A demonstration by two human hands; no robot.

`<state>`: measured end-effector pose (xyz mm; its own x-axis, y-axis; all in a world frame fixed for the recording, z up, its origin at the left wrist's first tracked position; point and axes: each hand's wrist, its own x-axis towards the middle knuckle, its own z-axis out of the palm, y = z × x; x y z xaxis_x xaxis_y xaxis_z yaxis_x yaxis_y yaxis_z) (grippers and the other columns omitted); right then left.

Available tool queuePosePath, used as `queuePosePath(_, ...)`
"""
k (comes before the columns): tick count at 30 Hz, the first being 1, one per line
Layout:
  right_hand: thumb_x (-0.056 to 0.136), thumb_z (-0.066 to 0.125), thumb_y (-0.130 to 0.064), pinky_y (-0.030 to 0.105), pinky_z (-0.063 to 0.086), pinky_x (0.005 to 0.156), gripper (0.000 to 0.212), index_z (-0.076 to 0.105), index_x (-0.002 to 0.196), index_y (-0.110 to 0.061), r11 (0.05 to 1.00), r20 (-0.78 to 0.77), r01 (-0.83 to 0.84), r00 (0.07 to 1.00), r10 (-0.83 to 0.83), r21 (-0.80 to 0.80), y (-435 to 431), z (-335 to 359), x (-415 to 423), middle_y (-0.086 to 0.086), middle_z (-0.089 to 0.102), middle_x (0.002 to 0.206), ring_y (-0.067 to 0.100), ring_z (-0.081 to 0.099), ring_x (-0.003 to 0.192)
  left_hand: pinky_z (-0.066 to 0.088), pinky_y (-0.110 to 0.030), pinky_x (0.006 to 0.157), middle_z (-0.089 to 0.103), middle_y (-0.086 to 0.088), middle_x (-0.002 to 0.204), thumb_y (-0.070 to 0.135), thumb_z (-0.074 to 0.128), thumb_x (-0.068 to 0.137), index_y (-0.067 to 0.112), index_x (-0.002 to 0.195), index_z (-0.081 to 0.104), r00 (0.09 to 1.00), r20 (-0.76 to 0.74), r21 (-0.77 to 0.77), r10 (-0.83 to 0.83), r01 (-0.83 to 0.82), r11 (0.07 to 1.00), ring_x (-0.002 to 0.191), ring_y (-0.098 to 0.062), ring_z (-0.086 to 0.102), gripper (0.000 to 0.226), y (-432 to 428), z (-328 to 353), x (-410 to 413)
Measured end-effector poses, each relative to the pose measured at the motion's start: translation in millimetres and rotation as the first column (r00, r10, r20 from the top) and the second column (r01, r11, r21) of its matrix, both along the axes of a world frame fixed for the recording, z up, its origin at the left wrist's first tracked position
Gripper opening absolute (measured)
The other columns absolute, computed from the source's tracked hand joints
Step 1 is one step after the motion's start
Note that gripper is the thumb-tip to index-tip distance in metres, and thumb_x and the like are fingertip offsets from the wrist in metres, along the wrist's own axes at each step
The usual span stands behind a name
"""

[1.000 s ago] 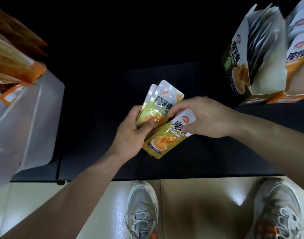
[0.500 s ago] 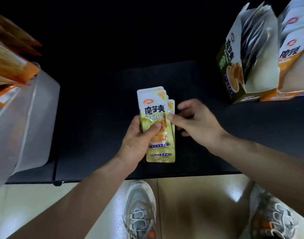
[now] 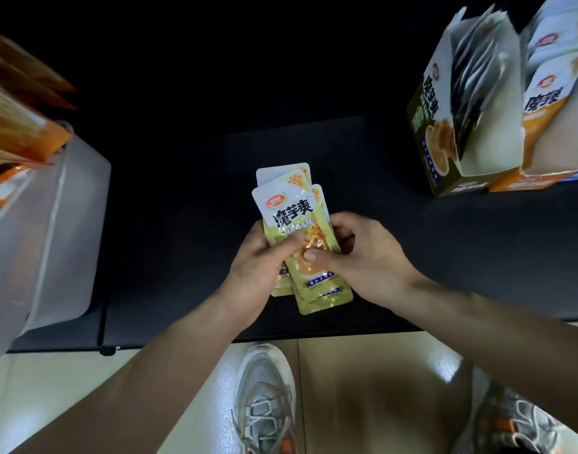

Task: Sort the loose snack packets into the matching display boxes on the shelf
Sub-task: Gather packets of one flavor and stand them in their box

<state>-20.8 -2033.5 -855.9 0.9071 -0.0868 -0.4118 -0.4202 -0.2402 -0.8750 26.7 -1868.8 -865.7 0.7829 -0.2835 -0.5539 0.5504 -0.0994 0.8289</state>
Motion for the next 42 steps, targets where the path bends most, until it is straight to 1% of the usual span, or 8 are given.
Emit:
queuePosePath(7, 0.084, 0.079, -0.02, 0.027, 0.058, 0.077, 0.02, 0.065, 0.1, -0.019, 0.992, -0.06, 0.066, 0.996, -0.059, 0.11, -11, -3, 4, -0.007, 0.076, 0.091, 0.004, 0.073, 0.082, 0.048, -0.062, 0.101, 0.066, -0.02, 0.13, 0.019, 0.061, 0.094, 0.01, 0.138, 0.056, 0.984, -0.16, -0.151, 0.074, -0.098, 0.984, 0.118, -0.041, 0.064, 0.045, 6, 3, 5)
queuePosePath(11, 0.09, 0.073, -0.015, 0.034, 0.059, 0.085, 0.017, 0.068, 0.106, -0.016, 0.963, -0.085, 0.171, 0.984, -0.157, 0.208, -18, -6, 5, -0.004, 0.077, 0.095, 0.01, 0.074, 0.087, 0.047, -0.063, 0.103, 0.07, -0.012, 0.125, 0.011, 0.056, 0.099, 0.013, 0.132, 0.059, 0.994, -0.046, -0.05, 0.098, -0.1, 0.994, 0.115, -0.035, 0.067, 0.033, 7, 1, 8)
queuePosePath(22, 0.092, 0.068, -0.009, 0.032, 0.057, 0.077, 0.015, 0.071, 0.106, -0.012, 0.897, -0.085, 0.285, 0.958, -0.272, 0.339, -23, -13, 4, 0.001, 0.077, 0.094, 0.016, 0.074, 0.089, 0.033, -0.06, 0.115, 0.069, 0.0, 0.127, 0.017, 0.077, 0.075, 0.027, 0.133, 0.053, 0.999, 0.036, -0.005, -0.006, 0.006, 1.0, 0.124, -0.026, 0.062, 0.064, 11, -2, 8)
queuePosePath(28, 0.094, 0.067, -0.01, 0.04, 0.056, 0.084, 0.016, 0.072, 0.109, -0.012, 0.881, -0.084, 0.294, 0.955, -0.283, 0.37, -21, -14, 3, 0.004, 0.077, 0.099, 0.021, 0.074, 0.094, 0.038, -0.061, 0.111, 0.067, -0.005, 0.132, 0.013, 0.07, 0.087, 0.024, 0.136, 0.055, 1.0, 0.008, -0.086, -0.002, 0.002, 0.996, 0.126, -0.03, 0.061, 0.052, 9, 0, 6)
queuePosePath(32, 0.096, 0.064, -0.009, 0.034, 0.055, 0.078, 0.014, 0.072, 0.106, -0.014, 0.867, -0.086, 0.321, 0.946, -0.313, 0.38, -17, -14, 3, 0.0, 0.077, 0.095, 0.017, 0.074, 0.09, 0.047, -0.057, 0.106, 0.069, -0.008, 0.128, 0.012, 0.048, 0.104, 0.017, 0.135, 0.058, 0.997, -0.049, -0.11, 0.066, -0.071, 0.991, 0.121, -0.028, 0.065, 0.033, 5, 4, 4)
queuePosePath(35, 0.097, 0.062, -0.013, 0.048, 0.059, 0.083, 0.013, 0.072, 0.106, -0.012, 0.845, -0.142, 0.361, 0.932, -0.332, 0.395, -7, -16, -1, 0.004, 0.076, 0.097, 0.023, 0.074, 0.093, 0.051, -0.054, 0.103, 0.074, -0.003, 0.117, 0.019, 0.046, 0.106, 0.022, 0.125, 0.064, 0.991, -0.078, -0.084, 0.109, -0.115, 0.99, 0.112, -0.025, 0.07, 0.026, -1, 5, 1)
queuePosePath(38, 0.098, 0.063, -0.021, 0.047, 0.06, 0.085, 0.012, 0.072, 0.104, -0.017, 0.883, -0.155, 0.328, 0.944, -0.292, 0.334, 5, -18, -8, 0.0, 0.077, 0.096, 0.018, 0.074, 0.091, 0.048, -0.055, 0.106, 0.076, -0.002, 0.113, 0.029, 0.054, 0.103, 0.027, 0.112, 0.07, 0.984, -0.067, -0.017, 0.162, -0.164, 0.986, 0.113, -0.028, 0.069, 0.018, -5, -1, -2)
queuePosePath(42, 0.099, 0.058, -0.036, 0.041, 0.061, 0.077, 0.02, 0.073, 0.092, -0.024, 0.975, -0.078, 0.2, 0.978, -0.193, 0.1, 3, -15, -13, -0.007, 0.075, 0.082, 0.013, 0.072, 0.078, 0.055, -0.042, 0.094, 0.075, -0.001, 0.114, 0.034, 0.06, 0.098, 0.024, 0.125, 0.064, 0.999, -0.003, 0.007, 0.05, -0.05, 0.999, 0.107, -0.022, 0.072, 0.029, -13, 0, -7)
